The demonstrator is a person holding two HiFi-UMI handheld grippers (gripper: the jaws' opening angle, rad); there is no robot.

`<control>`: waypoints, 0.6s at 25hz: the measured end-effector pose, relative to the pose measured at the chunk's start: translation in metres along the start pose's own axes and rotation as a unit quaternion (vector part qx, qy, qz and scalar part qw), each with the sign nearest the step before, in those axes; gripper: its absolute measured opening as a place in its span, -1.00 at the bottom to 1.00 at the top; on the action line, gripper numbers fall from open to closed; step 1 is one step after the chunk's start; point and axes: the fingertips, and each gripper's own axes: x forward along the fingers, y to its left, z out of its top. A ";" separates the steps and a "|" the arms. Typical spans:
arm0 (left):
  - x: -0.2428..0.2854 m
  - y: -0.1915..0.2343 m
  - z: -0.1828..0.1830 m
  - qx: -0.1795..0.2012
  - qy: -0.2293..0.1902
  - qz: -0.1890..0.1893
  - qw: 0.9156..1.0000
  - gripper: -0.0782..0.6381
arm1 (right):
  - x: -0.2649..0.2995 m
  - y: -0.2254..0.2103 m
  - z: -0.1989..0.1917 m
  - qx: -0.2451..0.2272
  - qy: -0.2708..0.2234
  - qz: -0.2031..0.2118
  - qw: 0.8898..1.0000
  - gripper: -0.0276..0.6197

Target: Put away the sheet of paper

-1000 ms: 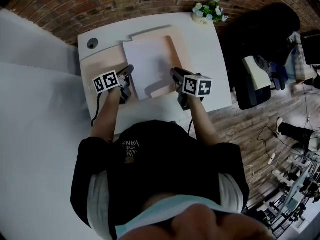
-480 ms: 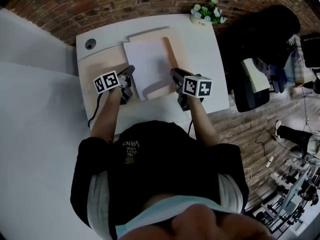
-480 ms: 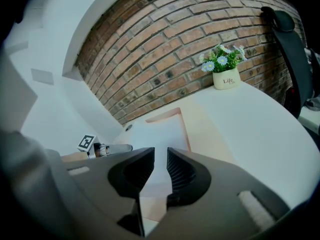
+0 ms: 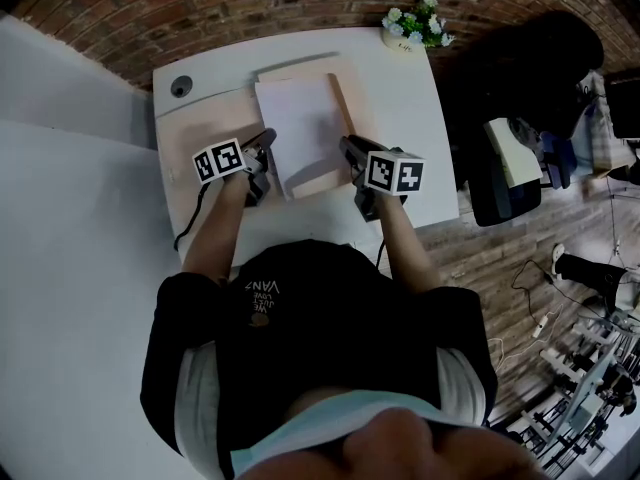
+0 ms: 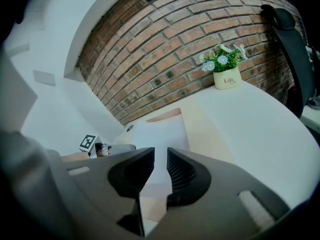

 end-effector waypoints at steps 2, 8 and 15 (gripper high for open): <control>0.002 -0.002 -0.002 -0.002 -0.002 0.000 1.000 -0.78 | -0.002 -0.001 0.000 0.001 0.000 0.001 1.000 -0.68; 0.009 -0.007 -0.004 0.002 -0.004 0.003 1.000 -0.78 | -0.007 -0.008 0.001 0.003 -0.002 -0.001 1.000 -0.68; 0.017 -0.007 -0.005 -0.012 -0.017 0.005 1.000 -0.78 | -0.012 -0.017 0.002 0.004 -0.003 -0.003 1.000 -0.68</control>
